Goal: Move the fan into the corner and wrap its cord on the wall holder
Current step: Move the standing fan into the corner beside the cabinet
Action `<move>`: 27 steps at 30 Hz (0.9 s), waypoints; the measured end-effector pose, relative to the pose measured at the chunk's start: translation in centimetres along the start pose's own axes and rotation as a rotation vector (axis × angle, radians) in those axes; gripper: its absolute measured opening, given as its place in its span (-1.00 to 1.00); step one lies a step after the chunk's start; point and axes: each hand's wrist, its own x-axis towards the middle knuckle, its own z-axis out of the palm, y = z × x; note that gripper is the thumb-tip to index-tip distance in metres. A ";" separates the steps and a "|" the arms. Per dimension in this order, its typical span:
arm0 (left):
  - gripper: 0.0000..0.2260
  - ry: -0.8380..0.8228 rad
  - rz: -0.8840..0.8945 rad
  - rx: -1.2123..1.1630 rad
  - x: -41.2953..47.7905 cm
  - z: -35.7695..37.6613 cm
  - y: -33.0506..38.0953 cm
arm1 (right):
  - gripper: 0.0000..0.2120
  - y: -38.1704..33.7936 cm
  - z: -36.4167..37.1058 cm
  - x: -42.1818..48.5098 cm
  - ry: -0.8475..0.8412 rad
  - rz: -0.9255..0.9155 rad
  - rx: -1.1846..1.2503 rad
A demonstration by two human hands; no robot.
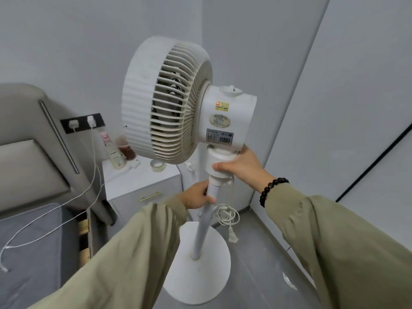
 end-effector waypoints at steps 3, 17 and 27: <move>-0.63 0.014 -0.030 0.014 -0.5 -2.5 -3.3 | -0.23 -0.5 3.8 1.5 -0.031 0.004 0.044; -0.66 0.040 -0.074 -0.056 1.2 -11.7 -14.6 | -0.19 -0.9 16.6 10.2 -0.097 -0.004 0.043; -0.74 0.087 -0.153 -0.080 7.7 -11.7 -23.9 | -0.26 5.7 22.1 16.8 -0.105 0.025 0.026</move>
